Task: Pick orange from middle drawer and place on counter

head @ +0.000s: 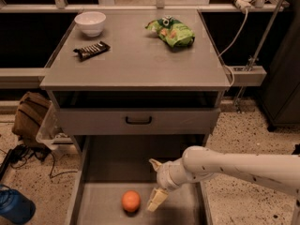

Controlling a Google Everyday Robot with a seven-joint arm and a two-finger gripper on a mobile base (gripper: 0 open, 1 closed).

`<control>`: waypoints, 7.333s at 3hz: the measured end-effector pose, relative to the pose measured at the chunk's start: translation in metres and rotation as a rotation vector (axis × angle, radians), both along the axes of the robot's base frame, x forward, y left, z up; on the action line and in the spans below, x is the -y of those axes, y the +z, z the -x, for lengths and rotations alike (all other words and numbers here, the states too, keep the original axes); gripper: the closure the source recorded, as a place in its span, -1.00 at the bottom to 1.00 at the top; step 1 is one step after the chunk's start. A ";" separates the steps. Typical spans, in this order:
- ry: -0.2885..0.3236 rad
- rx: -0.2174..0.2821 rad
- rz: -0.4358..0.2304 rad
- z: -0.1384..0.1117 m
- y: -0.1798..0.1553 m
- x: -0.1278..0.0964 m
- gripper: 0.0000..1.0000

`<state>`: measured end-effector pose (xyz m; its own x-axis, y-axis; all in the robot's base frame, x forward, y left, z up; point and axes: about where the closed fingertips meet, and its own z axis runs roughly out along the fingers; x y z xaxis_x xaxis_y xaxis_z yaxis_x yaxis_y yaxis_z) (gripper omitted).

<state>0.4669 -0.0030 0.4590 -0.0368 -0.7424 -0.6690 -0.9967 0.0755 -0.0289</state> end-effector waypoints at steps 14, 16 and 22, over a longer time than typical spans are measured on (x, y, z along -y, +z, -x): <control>0.230 0.124 -0.076 0.020 0.102 -0.082 1.00; 0.252 0.106 -0.087 0.023 0.102 -0.087 1.00; 0.392 0.626 0.161 -0.044 0.438 -0.099 1.00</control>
Offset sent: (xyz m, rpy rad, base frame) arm -0.0268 0.0725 -0.1011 0.1505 0.1942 0.1454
